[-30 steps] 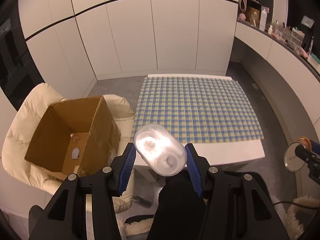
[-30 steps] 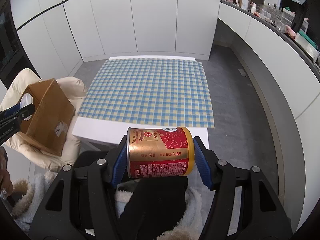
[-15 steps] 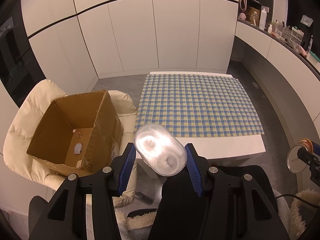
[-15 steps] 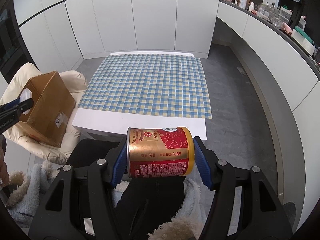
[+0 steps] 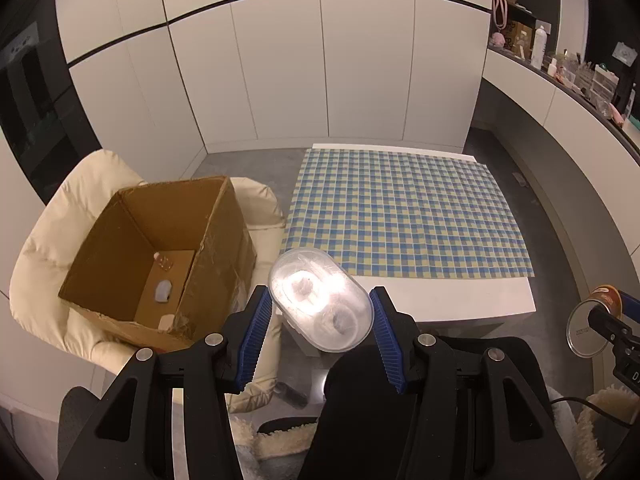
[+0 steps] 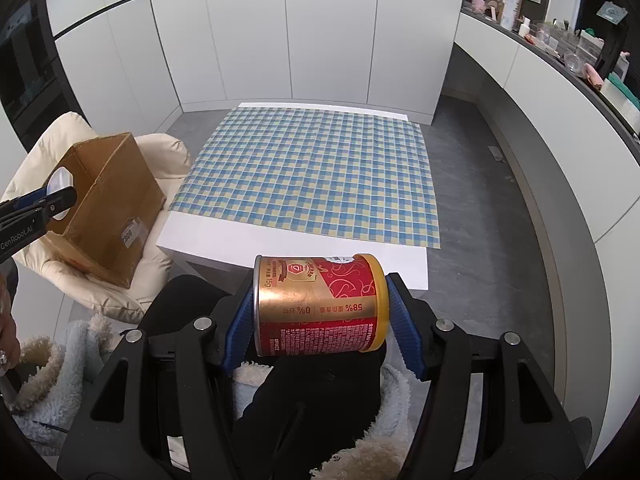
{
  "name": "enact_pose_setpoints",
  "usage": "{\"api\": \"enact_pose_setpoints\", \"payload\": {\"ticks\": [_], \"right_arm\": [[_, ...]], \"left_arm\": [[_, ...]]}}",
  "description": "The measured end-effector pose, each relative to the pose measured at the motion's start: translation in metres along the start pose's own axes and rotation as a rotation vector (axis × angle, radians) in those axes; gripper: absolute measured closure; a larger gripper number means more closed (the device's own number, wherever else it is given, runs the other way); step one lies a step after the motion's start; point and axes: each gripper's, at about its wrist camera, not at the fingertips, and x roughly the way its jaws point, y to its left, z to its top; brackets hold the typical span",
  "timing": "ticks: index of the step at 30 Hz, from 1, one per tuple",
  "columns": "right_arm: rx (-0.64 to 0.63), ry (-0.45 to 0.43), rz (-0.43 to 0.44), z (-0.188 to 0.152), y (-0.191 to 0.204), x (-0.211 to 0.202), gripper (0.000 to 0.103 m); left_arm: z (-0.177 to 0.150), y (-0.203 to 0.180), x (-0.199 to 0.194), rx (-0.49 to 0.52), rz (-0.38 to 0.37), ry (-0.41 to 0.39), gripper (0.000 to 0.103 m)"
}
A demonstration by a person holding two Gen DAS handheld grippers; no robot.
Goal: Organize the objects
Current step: 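Turn and carry the clear oval case and red-gold can over the cardboard box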
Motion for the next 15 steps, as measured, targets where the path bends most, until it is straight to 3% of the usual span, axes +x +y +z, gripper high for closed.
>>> {"api": "enact_pose_setpoints", "payload": {"ticks": [15], "right_arm": [[-0.100,0.002,0.075,0.015,0.045,0.016,0.039]], "left_arm": [[-0.012,0.042,0.002,-0.088,0.069,0.023,0.052]]}}
